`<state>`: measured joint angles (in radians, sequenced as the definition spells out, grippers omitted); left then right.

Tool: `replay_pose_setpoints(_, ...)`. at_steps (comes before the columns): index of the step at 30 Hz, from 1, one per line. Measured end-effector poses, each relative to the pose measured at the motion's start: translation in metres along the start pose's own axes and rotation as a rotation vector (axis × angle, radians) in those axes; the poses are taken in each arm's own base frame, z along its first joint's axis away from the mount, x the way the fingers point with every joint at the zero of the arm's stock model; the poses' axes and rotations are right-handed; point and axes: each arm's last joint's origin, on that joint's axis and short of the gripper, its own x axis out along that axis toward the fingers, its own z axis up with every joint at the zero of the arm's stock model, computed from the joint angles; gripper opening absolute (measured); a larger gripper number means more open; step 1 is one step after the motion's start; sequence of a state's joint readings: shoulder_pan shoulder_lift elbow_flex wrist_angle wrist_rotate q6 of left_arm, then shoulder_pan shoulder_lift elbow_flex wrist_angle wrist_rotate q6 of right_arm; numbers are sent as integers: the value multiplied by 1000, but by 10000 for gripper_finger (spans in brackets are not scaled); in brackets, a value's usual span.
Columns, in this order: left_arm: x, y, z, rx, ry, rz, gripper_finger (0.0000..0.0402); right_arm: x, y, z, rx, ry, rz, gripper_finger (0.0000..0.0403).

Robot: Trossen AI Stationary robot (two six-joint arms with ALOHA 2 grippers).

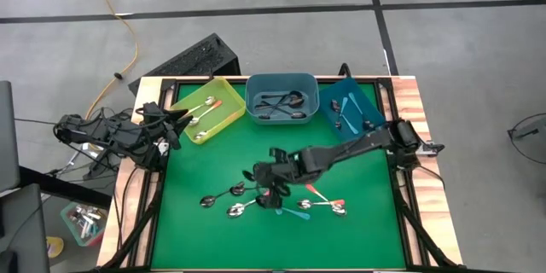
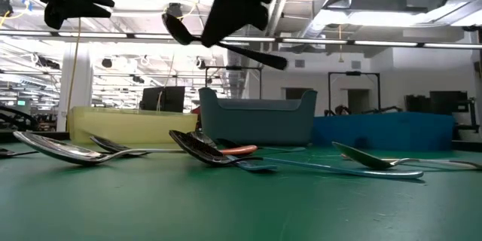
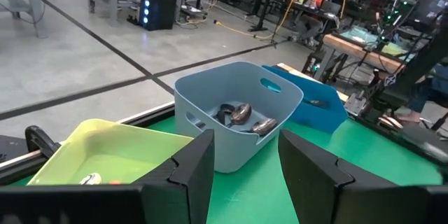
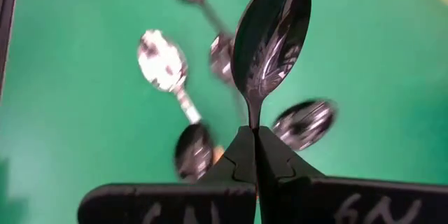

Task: Sort silverware by color (type)
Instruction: Put the black spoon into the light blue bin

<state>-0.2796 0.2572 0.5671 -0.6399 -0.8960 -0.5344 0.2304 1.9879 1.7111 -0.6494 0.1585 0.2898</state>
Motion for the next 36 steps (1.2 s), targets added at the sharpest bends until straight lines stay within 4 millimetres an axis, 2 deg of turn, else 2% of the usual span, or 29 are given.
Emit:
replay_pose_setpoints(8,0,1,-1,14,10,5,143,-12,-52,29,-84,-30,-74,5)
replay_pose_setpoints(15,0,2,-1,17,-1,30,143,-22,-114,42,-169,14,-165,5)
replay_pose_setpoints(24,0,3,-1,-8,-30,76,143,-29,-197,38,-235,87,-221,5)
replay_pose_setpoints(32,-1,6,1,-27,-86,165,143,-37,-254,29,-252,92,-208,5)
replay_pose_setpoints(36,-1,7,1,-25,-106,199,143,-31,-276,15,-226,104,-183,5)
